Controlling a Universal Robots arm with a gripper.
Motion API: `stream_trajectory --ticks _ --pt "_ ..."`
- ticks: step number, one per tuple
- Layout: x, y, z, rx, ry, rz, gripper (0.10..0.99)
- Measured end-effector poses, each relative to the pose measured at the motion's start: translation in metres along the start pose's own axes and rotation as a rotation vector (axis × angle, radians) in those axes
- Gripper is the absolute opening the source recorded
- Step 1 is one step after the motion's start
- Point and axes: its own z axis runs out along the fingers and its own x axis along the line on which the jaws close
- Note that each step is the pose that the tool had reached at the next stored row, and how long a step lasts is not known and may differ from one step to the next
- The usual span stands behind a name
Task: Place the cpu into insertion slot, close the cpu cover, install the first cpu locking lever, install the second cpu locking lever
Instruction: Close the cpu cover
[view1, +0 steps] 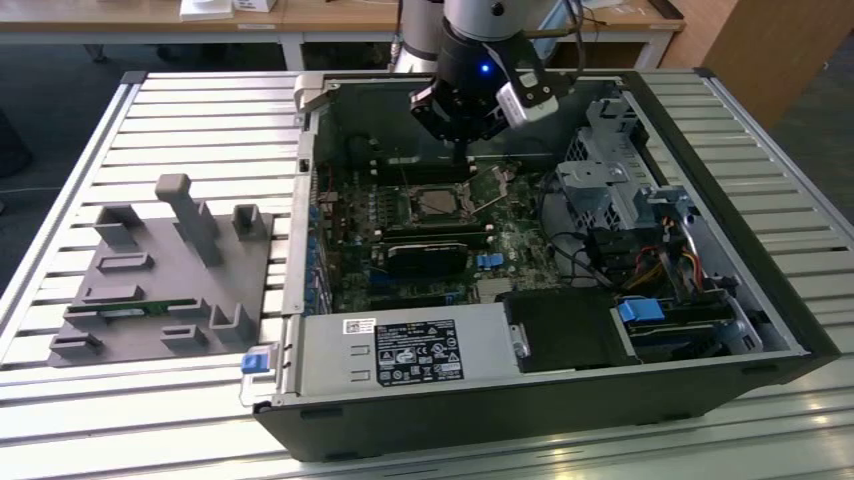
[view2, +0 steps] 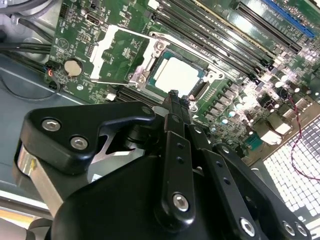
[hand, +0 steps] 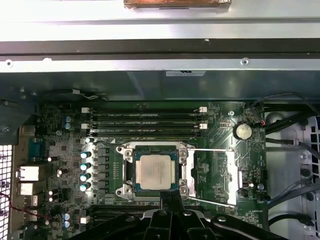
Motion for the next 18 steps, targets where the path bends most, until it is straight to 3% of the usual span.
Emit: stream_trajectory --ticks 18 --pt "-0.0098 0.0003 0.0005 0.0 -0.001 0.011 0.106"
